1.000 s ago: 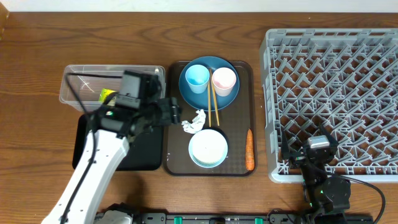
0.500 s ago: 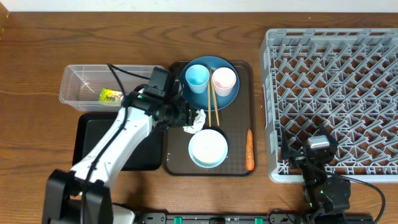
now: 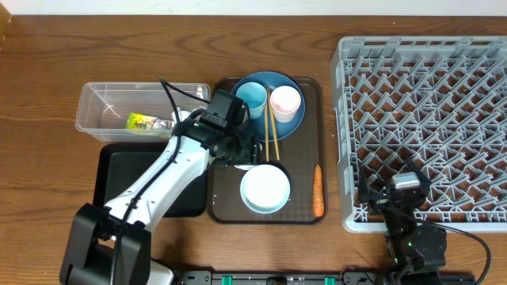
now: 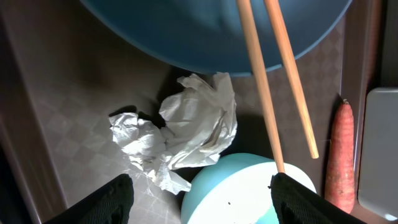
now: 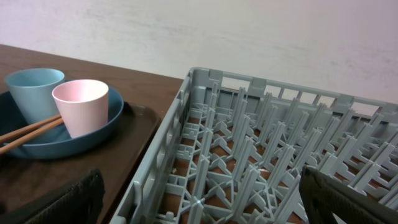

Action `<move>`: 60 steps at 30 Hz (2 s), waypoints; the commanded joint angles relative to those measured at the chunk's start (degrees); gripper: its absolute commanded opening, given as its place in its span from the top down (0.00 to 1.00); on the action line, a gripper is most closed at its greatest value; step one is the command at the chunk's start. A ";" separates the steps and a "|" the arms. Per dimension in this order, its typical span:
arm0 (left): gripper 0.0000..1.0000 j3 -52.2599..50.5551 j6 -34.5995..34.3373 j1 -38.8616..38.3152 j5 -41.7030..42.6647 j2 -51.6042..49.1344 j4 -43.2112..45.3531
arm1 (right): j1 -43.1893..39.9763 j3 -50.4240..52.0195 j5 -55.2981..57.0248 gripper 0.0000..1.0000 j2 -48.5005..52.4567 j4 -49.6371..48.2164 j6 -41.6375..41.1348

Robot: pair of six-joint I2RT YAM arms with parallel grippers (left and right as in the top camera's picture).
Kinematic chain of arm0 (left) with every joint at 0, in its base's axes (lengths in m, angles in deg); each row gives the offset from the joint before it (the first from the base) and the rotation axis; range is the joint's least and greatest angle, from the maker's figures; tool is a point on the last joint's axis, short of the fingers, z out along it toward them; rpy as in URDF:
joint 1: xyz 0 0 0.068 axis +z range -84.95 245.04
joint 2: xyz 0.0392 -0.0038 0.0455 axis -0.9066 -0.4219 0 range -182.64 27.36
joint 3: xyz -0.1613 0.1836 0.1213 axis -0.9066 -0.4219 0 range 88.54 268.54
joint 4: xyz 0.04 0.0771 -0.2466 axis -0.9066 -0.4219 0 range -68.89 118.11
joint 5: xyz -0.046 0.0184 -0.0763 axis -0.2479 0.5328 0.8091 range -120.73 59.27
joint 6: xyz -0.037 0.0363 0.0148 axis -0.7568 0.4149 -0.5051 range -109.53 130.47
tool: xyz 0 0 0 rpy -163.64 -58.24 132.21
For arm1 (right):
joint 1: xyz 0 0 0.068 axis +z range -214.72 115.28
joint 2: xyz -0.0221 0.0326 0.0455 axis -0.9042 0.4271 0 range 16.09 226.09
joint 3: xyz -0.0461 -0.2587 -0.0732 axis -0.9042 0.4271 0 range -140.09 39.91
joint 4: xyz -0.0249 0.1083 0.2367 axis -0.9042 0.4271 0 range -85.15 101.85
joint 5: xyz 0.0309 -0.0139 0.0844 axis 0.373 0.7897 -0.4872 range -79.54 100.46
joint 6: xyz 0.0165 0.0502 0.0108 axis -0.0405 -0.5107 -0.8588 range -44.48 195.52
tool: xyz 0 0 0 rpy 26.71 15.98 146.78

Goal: Sort waste into correct bins and load items into the dishwasher rack
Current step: 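Reach the left gripper back and grasp the second crumpled tissue, then carry the second tissue into the clear bin and release it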

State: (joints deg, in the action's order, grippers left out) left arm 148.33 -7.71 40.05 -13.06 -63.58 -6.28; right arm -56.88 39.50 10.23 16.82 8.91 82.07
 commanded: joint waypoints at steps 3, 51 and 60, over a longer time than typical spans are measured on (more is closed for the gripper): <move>0.27 -0.44 -0.07 -2.01 -1.18 -0.59 0.04 | 0.37 0.09 -0.02 0.01 0.02 0.22 0.37; 0.94 1.42 0.17 -3.63 -9.40 -3.65 1.70 | 0.39 0.09 -0.02 0.01 0.15 0.22 0.37; 0.94 2.38 0.20 0.63 -9.42 9.84 0.61 | 0.39 0.09 -0.02 0.01 0.15 0.22 0.37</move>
State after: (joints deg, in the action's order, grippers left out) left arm 148.48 -7.69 38.06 -21.94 -57.83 -5.51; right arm -56.88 39.50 10.23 16.82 8.91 82.07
